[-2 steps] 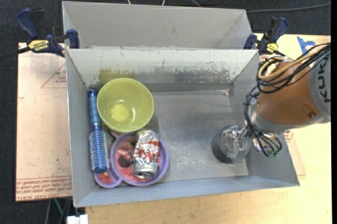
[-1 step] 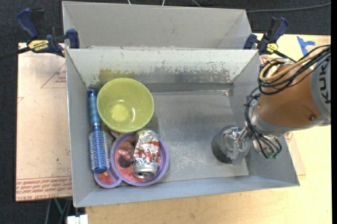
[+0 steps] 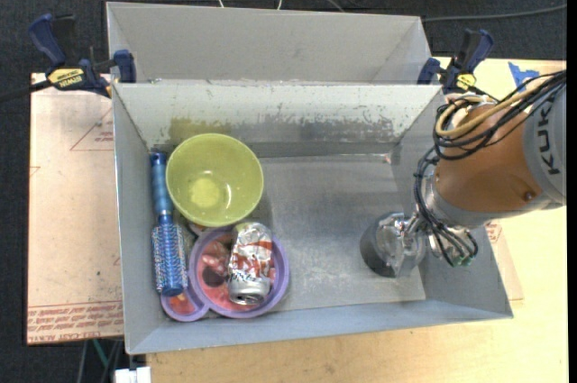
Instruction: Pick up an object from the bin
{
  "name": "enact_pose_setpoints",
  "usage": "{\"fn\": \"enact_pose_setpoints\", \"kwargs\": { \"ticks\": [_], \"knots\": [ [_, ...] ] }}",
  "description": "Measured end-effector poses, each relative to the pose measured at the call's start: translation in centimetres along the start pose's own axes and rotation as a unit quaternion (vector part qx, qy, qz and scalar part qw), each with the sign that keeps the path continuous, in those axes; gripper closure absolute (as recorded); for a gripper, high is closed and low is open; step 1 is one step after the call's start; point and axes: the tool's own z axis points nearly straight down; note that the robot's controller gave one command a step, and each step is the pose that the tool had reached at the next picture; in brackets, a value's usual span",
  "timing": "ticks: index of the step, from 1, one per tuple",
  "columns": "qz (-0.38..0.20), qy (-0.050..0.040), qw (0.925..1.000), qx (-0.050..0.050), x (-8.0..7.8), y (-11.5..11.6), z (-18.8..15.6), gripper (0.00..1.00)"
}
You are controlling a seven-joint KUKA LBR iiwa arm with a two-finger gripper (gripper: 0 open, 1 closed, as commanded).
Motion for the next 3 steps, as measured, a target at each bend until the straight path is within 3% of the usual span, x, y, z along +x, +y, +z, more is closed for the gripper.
{"fn": "enact_pose_setpoints", "kwargs": {
  "ticks": [1, 2, 3],
  "knots": [
    [0.005, 0.0013, 1.0000, -0.005, 0.2, -0.4, 0.5, 1.00],
    [0.019, -0.0005, 0.9998, -0.003, 0.9, 1.1, -2.6, 1.00],
    [0.007, 0.0003, 1.0000, -0.007, 0.5, -0.8, 0.2, 1.00]
  ]
}}
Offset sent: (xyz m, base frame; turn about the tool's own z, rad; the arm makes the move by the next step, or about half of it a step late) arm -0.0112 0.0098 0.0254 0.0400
